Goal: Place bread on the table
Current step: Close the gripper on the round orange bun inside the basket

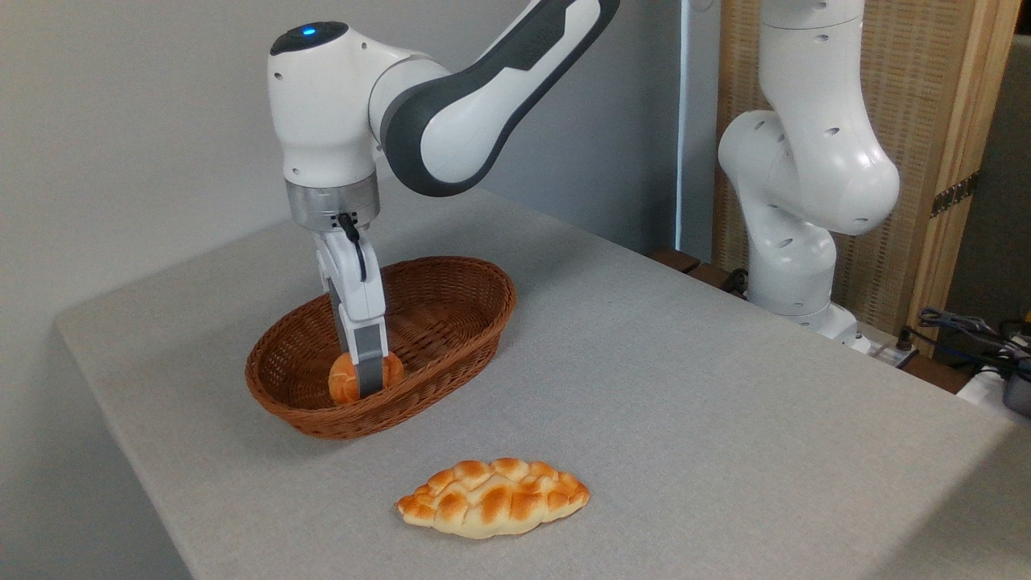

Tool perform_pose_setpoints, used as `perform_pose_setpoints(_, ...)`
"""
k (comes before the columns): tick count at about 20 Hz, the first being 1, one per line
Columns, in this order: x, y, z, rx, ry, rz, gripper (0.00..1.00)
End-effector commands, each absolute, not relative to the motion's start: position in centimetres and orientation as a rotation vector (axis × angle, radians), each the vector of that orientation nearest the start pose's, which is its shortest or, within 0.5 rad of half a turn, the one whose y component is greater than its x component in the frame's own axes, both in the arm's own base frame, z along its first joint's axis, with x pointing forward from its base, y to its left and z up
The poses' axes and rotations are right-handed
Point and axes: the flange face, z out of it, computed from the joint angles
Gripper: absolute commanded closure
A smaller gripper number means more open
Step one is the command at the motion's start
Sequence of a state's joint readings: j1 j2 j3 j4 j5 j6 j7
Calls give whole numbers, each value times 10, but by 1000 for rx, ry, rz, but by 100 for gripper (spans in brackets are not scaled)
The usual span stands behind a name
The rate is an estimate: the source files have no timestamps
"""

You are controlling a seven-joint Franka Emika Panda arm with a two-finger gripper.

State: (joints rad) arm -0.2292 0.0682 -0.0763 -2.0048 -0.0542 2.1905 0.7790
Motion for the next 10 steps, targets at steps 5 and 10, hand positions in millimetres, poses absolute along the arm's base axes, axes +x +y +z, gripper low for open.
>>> perform_pose_setpoints(5, 552, -176, 431, -2707, 1603, -214, 57)
perform_pose_setpoints(10, 552, -177, 431, -2705, 1605, -216, 58)
